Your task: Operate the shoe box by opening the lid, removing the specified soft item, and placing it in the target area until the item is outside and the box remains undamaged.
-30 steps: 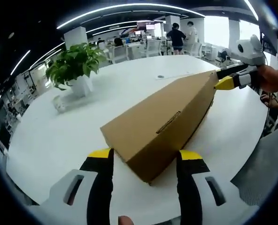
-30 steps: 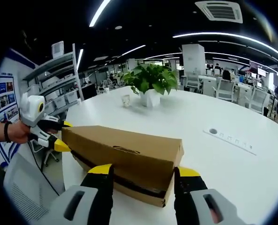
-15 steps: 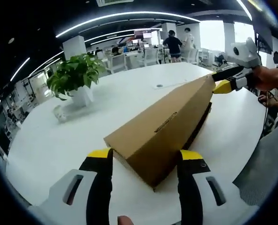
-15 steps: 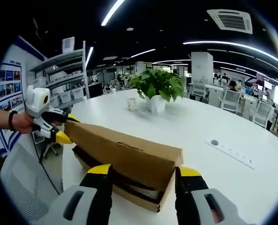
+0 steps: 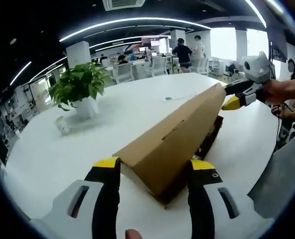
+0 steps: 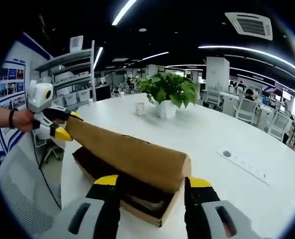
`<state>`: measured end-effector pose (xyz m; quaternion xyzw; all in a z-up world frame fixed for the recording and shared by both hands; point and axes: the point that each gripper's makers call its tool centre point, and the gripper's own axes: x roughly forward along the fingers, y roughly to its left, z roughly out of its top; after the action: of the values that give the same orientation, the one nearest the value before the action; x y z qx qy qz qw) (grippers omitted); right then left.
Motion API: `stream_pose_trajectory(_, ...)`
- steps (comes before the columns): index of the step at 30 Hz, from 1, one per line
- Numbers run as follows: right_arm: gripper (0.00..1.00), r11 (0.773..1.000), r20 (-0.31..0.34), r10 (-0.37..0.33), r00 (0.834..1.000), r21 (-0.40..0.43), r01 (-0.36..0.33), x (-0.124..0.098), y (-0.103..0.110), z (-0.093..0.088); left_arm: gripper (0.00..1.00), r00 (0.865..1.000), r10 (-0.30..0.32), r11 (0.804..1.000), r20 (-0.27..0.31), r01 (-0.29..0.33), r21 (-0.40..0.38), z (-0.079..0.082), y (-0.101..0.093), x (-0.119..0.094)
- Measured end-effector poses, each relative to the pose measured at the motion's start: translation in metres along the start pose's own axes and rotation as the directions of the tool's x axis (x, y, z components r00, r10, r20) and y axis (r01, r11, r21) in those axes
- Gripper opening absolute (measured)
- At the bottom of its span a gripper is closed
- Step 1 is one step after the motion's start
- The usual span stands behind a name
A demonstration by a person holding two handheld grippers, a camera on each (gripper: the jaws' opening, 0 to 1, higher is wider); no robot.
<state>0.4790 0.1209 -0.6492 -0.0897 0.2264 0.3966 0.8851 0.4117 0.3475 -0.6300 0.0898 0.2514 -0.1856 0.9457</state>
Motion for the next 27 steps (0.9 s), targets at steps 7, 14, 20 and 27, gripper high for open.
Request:
stream_pose_trajectory(7, 0.39, 0.997, 0.018, -0.063, 0.998, 0.052, 0.062, 0.008, -0.017, 0.005, 0.53, 1.000, -0.002, 1.000, 0.010, 0.002, -0.014, 0.005, 0.002, 0.000)
stream_pose_trajectory(14, 0.27, 0.994, 0.002, -0.097, 0.995, 0.050, 0.097, 0.019, -0.028, 0.010, 0.52, 1.000, -0.006, 1.000, 0.020, 0.007, -0.020, 0.012, 0.007, 0.001)
stream_pose_trajectory(20, 0.24, 0.992, -0.001, -0.120, 0.993, 0.038, 0.120, 0.026, -0.036, 0.014, 0.51, 1.000, -0.004, 0.999, 0.027, 0.005, -0.040, 0.022, 0.010, 0.001)
stream_pose_trajectory(27, 0.19, 0.989, -0.005, -0.146, 0.989, 0.024, 0.146, 0.031, -0.053, 0.025, 0.50, 0.999, 0.000, 0.998, 0.043, 0.003, -0.057, 0.032, 0.017, 0.004)
